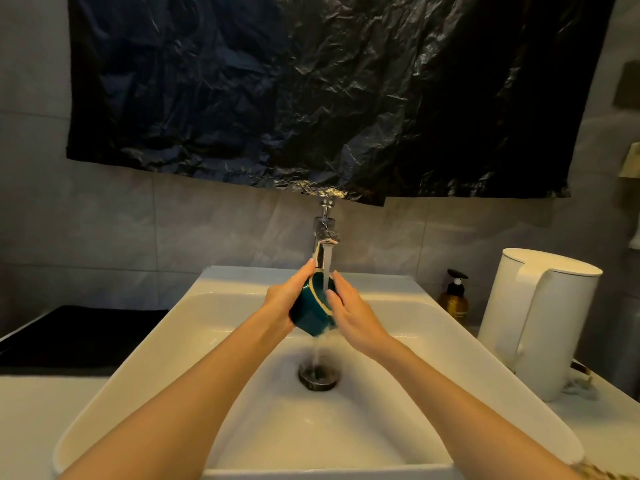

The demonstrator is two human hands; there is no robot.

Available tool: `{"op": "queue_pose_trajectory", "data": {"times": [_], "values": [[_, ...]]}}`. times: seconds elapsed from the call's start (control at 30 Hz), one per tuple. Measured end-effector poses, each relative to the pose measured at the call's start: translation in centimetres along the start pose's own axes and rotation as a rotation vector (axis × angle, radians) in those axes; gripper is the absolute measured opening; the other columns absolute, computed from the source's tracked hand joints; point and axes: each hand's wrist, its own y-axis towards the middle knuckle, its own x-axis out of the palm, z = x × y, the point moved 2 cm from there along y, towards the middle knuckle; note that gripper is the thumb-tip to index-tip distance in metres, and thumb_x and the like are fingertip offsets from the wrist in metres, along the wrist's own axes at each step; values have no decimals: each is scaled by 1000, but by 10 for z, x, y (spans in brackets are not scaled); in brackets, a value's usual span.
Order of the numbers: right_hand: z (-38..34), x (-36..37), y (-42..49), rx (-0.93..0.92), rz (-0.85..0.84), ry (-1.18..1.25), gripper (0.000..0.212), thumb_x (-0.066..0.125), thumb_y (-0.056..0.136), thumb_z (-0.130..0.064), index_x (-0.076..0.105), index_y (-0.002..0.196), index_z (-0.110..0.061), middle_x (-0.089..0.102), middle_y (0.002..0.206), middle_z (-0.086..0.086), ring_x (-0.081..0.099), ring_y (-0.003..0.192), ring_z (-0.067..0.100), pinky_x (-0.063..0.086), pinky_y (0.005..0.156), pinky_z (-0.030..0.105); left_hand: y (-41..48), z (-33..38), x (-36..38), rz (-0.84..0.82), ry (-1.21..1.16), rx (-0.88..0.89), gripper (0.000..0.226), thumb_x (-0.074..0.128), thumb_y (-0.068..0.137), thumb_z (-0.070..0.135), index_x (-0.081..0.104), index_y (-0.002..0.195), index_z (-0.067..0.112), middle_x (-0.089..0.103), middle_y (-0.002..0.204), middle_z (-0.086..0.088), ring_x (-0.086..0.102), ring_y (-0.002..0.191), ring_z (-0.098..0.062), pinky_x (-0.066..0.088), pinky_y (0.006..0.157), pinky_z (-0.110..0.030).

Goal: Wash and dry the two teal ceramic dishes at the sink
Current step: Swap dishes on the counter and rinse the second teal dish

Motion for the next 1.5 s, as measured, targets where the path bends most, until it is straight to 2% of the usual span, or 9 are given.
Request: {"op": "queue_pose_trajectory", "data": {"times": [0.2, 0.47, 0.67, 0.83, 1.0, 1.1, 1.2, 1.37, 1.5], "values": [[-12, 18, -10, -94, -208, -81, 52, 19, 104, -36, 2, 152, -24, 4, 159, -9, 4, 145, 6, 6, 116, 23, 6, 1, -9, 44, -12, -17, 59, 77, 68, 50, 62, 106, 7, 67, 100, -14, 64, 93, -28, 55, 84, -42], [-20, 10, -20, -97, -212, -186, 49, 20, 104, -33, 11, 152, -27, 21, 156, -3, 26, 140, 18, 25, 114, 34, 9, 0, -10, 76, -37, -16, 64, 81, 62, 51, 63, 105, 8, 67, 102, -15, 64, 96, -30, 53, 89, -45], [-13, 9, -10, -66, -220, -262, 48, 11, 104, -34, 2, 151, -30, 15, 158, -4, 14, 144, 16, 5, 118, 36, 10, -2, -5, 47, 1, -36, 51, 76, 68, 51, 61, 96, 12, 64, 100, -13, 61, 92, -27, 53, 88, -44], [-13, 10, -17, -64, -217, -325, 47, 16, 103, -34, 19, 149, -27, 45, 140, 6, 47, 121, 22, 40, 101, 34, 12, 0, -13, 107, -23, -44, 67, 80, 62, 52, 59, 110, 10, 64, 106, -15, 60, 98, -31, 52, 89, -48], [-8, 11, -8, -103, -254, -264, 48, 15, 104, -28, 9, 151, -32, 18, 157, -5, 21, 142, 15, 21, 116, 37, 14, 3, -15, 53, -55, -46, 69, 81, 60, 52, 62, 111, 10, 67, 105, -15, 64, 96, -32, 53, 87, -49], [-2, -5, -7, -59, -189, -460, 39, 22, 103, -25, 42, 136, -20, 58, 116, 3, 56, 101, 23, 45, 83, 35, 13, 1, -9, 64, -20, -9, 71, 80, 63, 51, 58, 114, 8, 65, 106, -15, 62, 97, -30, 53, 88, -46], [12, -26, 3, 83, -10, -466, 37, 35, 97, -34, 67, 95, -15, 58, 74, 5, 53, 69, 22, 41, 61, 34, 11, -2, -6, 64, 62, -8, 67, 78, 66, 52, 58, 111, 6, 65, 104, -14, 61, 96, -28, 53, 83, -38], [-4, -59, 29, 68, 172, -248, 47, 44, 96, -16, 43, 140, -30, 54, 135, 3, 57, 113, 27, 50, 84, 33, 9, 1, 1, 0, 120, 5, 69, 77, 64, 54, 61, 109, 4, 67, 103, -13, 62, 96, -28, 53, 78, -36], [-54, -71, 58, -70, 142, -242, 67, 41, 93, -4, 21, 149, -33, 31, 153, -2, 61, 99, 19, 50, 78, 30, 8, 0, 2, -20, 201, 29, 67, 77, 63, 56, 62, 104, 5, 66, 102, -12, 60, 96, -26, 52, 75, -34]]}}
